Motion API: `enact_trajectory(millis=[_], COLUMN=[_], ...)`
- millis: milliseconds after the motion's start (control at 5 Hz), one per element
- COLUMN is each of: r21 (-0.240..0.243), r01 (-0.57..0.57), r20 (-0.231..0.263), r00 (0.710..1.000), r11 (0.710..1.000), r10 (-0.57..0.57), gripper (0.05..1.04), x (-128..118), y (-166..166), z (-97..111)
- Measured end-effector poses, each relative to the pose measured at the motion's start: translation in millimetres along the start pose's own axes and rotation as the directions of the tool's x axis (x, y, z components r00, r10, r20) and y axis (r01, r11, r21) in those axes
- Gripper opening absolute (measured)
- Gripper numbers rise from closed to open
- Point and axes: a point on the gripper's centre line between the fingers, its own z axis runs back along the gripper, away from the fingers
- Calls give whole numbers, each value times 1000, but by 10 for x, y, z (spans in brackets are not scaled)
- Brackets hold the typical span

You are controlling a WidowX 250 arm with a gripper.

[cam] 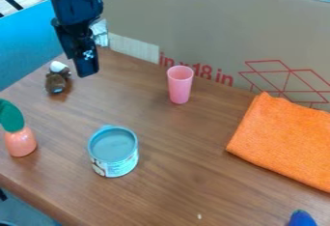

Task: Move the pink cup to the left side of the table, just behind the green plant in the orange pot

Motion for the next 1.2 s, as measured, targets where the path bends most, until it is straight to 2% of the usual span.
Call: enact_trajectory(millis=[200,400,600,800,1000,1200], r21=[-32,-65,-72,-66,-48,-21], r01=[-9,-42,-58,-96,-137,-195], r20=[-27,-38,22,41,66,129], r00=[1000,998,998,994,988,972], r11=[999,997,996,993,989,981], r10=[9,40,60,99,140,196], gripper=[1005,1005,1005,1005,1005,1005], x=[-20,206,448,620,768,920], y=[-19,39,71,101,65,70], z=[-103,-179,-214,-272,-351,-359])
